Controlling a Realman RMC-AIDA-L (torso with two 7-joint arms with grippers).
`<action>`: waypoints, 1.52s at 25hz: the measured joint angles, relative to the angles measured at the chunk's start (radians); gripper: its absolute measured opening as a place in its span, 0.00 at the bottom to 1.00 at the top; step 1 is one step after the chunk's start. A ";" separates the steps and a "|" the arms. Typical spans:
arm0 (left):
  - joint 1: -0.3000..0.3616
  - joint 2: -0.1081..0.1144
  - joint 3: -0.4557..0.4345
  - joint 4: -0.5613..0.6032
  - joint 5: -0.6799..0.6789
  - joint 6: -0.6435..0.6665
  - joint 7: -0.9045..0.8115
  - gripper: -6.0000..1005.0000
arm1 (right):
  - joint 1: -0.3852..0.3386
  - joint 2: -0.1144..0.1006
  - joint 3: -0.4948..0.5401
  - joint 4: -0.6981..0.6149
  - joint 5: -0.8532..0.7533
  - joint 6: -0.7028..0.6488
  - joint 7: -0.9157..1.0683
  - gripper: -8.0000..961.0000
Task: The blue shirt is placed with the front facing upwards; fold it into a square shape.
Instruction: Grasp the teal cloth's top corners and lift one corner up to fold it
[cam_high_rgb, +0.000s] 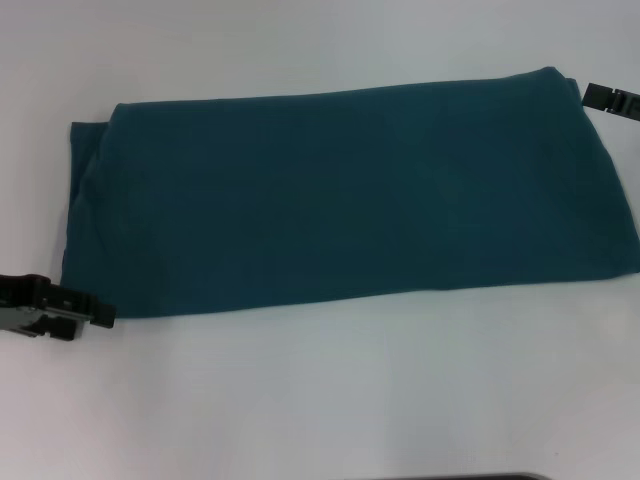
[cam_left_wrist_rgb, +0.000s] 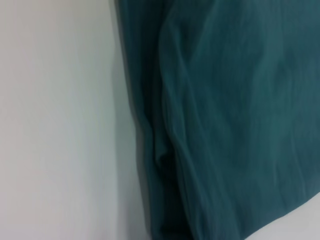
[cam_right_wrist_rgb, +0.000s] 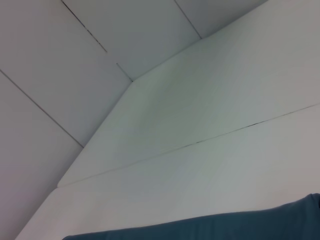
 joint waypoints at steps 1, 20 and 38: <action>-0.001 0.000 0.000 0.000 0.000 -0.001 0.000 0.78 | 0.000 0.000 0.000 0.000 0.000 0.000 0.000 0.94; -0.002 0.002 -0.009 0.000 -0.006 -0.046 -0.006 0.78 | -0.005 0.000 0.000 0.000 0.000 0.002 0.000 0.94; -0.020 0.000 -0.007 -0.003 -0.011 -0.042 -0.005 0.78 | -0.002 -0.002 0.000 0.001 0.001 -0.003 0.000 0.94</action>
